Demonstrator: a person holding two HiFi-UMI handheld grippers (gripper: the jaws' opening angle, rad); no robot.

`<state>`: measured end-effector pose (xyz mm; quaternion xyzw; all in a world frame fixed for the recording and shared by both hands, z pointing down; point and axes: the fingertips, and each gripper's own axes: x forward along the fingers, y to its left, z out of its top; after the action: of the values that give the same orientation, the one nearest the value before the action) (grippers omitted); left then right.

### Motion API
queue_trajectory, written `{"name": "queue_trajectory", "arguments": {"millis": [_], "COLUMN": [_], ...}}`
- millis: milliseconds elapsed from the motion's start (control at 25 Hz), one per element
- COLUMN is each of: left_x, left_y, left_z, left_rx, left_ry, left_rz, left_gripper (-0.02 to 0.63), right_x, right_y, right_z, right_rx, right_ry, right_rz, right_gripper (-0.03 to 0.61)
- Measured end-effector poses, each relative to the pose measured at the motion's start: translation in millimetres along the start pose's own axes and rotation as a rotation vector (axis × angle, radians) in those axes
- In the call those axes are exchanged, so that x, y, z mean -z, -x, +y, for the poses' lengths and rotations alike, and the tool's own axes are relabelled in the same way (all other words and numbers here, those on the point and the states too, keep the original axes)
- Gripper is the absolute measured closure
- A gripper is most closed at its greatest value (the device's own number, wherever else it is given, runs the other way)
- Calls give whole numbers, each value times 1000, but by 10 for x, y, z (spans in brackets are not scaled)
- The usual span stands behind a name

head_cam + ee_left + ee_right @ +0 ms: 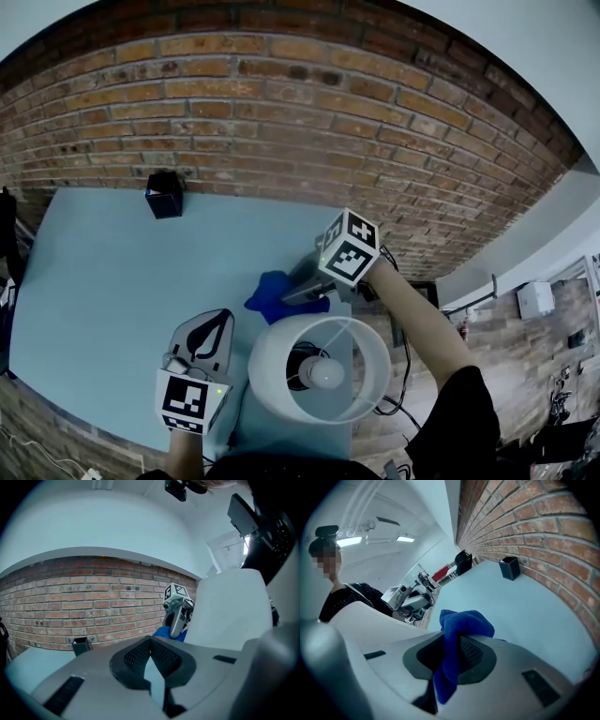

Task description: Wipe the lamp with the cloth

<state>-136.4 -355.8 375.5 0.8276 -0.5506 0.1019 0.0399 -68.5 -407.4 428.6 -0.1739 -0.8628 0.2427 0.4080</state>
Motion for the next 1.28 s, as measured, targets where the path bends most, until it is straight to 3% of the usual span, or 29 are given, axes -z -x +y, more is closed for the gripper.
{"name": "queue_trajectory", "arguments": {"millis": [200, 400, 520, 720, 800, 960, 1120, 1280], "left_x": [-67, -86, -50, 16, 62, 208, 339, 527], "left_y": [42, 144, 197, 281, 315, 406, 468, 525], "left_z": [49, 136, 189, 216, 246, 338, 402, 453], "left_rx": [-12, -47, -71, -100, -111, -154, -195, -217], "left_ry": [-12, -3, 5, 37, 48, 63, 82, 97], "left_rz": [-18, -28, -24, -18, -13, 16, 38, 81], "left_gripper": [604, 604, 604, 605, 604, 604, 605, 605], "right_x": [-557, -901, -931, -653, -530, -460, -292, -150], "right_y": [381, 796, 839, 355, 163, -132, -522, -854], "right_z": [586, 1801, 2281, 2243, 2144, 1977, 1643, 1427], "right_rx": [-144, -496, -640, -700, -739, -769, -683, -636], "right_ry": [171, 614, 750, 809, 786, 732, 723, 685], "right_rz": [-97, -123, -29, 316, 412, 494, 598, 616], "right_gripper": [517, 517, 517, 517, 517, 517, 517, 517]}}
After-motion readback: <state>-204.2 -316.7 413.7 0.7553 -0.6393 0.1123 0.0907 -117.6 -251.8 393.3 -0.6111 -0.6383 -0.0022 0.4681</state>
